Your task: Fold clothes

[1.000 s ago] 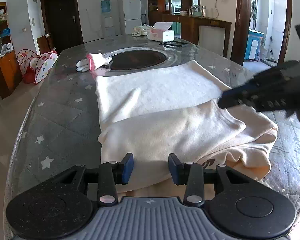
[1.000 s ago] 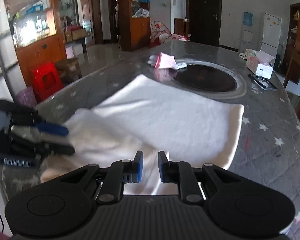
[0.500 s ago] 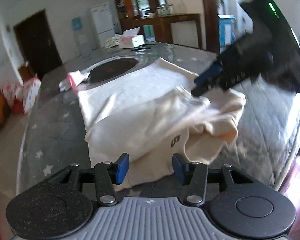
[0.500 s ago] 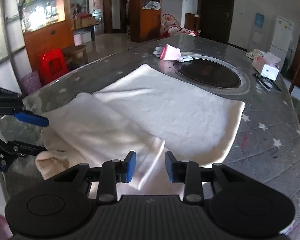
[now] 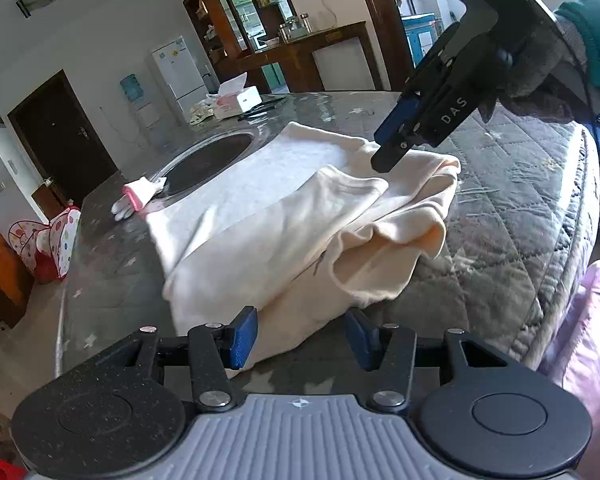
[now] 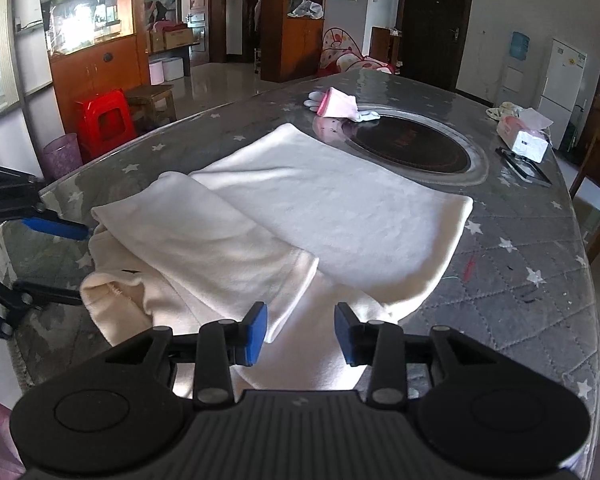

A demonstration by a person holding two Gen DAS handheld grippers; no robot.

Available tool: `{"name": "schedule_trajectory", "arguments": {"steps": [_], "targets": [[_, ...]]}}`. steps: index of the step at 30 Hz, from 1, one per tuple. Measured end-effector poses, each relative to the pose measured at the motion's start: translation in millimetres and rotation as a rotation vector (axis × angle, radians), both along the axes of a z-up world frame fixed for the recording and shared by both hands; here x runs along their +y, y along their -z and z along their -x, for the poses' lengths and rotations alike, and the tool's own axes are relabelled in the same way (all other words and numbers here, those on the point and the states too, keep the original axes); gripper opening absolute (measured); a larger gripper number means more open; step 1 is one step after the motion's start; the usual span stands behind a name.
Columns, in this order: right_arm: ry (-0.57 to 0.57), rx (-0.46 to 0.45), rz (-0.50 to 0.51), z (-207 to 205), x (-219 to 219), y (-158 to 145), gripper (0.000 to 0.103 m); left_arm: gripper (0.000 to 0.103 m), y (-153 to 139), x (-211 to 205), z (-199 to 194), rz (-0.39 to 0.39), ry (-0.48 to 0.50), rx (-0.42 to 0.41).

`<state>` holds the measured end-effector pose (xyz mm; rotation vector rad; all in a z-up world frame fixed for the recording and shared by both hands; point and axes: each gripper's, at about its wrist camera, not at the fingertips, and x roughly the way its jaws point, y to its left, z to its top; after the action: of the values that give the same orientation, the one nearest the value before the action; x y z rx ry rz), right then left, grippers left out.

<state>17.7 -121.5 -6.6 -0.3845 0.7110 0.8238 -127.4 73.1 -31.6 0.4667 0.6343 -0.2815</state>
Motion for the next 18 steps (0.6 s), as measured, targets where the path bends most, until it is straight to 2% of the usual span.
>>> {"name": "schedule_trajectory", "arguments": {"steps": [3, 5, 7, 8, 15, 18], "targets": [[-0.010, -0.014, 0.002, 3.9, 0.0, -3.3, 0.042, 0.050, 2.5, -6.6, -5.1, 0.005, 0.021, -0.010], [-0.013, -0.020, 0.001, 6.0, -1.4, -5.6, 0.044, 0.028, 3.5, -10.2, -7.4, 0.006, 0.039, -0.010], [-0.018, -0.027, 0.003, 8.3, -2.9, -6.3, 0.048, 0.014, -2.1, -8.5, -11.3, 0.027, 0.029, -0.023], [-0.020, -0.030, 0.003, 9.6, -3.8, -6.5, 0.050, 0.011, -4.9, -7.7, -13.2, 0.038, 0.024, -0.029], [-0.110, -0.042, 0.023, 26.0, -9.4, -3.4, 0.053, 0.009, -31.0, 3.0, -36.9, 0.127, -0.022, -0.065], [-0.157, -0.054, 0.024, 34.1, -9.0, -2.3, 0.061, 0.009, -39.7, 7.9, -53.8, 0.161, -0.033, -0.059]]}}
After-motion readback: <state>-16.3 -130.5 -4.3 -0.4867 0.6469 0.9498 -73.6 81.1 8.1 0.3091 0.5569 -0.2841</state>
